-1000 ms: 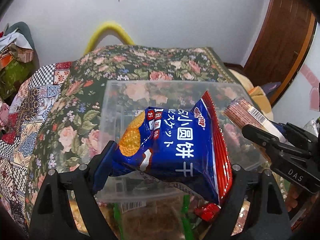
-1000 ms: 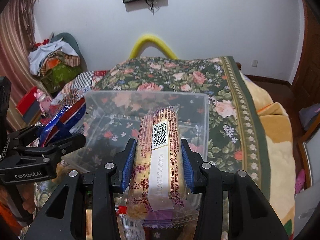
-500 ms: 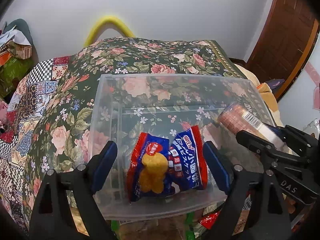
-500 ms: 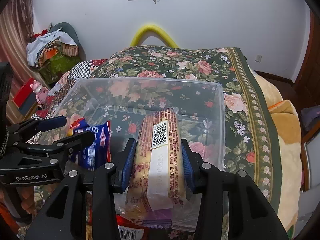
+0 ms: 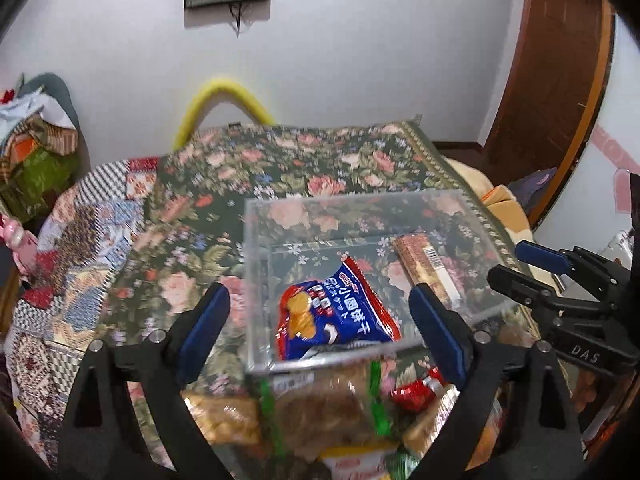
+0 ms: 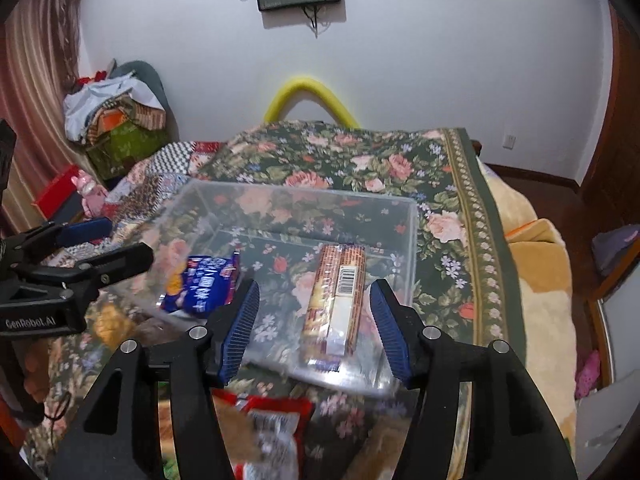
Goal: Organize snacks
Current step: 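Grasp the rice-cracker packet with left tool while right tool grasps green bottle, then place rice-cracker packet in box with left tool while right tool places green bottle, then grasp yellow Kuca chip bag with left tool while right tool grasps cracker roll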
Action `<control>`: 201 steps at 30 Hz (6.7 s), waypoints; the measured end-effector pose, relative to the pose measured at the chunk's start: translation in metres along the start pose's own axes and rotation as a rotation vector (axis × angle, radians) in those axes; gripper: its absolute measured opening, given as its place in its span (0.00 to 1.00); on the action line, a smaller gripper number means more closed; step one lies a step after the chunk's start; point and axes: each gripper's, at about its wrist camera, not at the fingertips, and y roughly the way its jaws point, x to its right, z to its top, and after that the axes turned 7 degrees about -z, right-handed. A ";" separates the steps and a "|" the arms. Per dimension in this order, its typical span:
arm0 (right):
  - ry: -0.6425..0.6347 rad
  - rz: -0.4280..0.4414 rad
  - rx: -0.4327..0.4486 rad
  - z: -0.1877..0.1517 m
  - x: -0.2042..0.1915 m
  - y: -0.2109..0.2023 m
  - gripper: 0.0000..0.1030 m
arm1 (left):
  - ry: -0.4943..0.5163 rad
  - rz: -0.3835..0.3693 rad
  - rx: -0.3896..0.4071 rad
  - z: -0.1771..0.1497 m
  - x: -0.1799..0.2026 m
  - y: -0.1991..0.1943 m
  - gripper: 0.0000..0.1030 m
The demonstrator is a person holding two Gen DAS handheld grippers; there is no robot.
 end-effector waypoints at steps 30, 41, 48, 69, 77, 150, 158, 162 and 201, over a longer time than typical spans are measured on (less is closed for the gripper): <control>-0.087 0.138 -0.041 -0.107 -0.080 -0.102 0.54 | -0.223 0.153 -0.180 -0.242 -0.049 -0.132 0.95; -0.092 0.167 -0.173 -0.140 -0.096 -0.080 0.54 | -0.375 0.057 -0.268 -0.304 -0.061 -0.123 0.79; -0.088 0.154 -0.244 -0.147 -0.104 -0.057 0.42 | -0.406 0.000 -0.282 -0.315 -0.063 -0.113 0.71; -0.095 0.059 -0.298 -0.142 -0.114 -0.016 0.43 | -0.394 -0.022 -0.193 -0.306 -0.071 -0.120 0.32; -0.093 0.101 -0.272 -0.143 -0.117 -0.023 0.41 | -0.362 -0.007 -0.136 -0.280 -0.068 -0.133 0.32; -0.025 0.082 -0.111 -0.005 -0.018 0.053 0.41 | -0.118 -0.002 -0.008 -0.002 -0.026 0.056 0.33; -0.020 0.071 -0.096 0.000 -0.017 0.044 0.40 | -0.105 -0.013 0.012 -0.004 -0.021 0.037 0.52; -0.020 0.062 -0.068 0.004 -0.014 0.030 0.40 | -0.089 -0.024 0.032 -0.005 -0.017 0.018 0.59; 0.130 -0.060 -0.156 -0.119 0.051 -0.046 0.47 | -0.124 -0.027 -0.263 -0.146 -0.011 0.010 0.72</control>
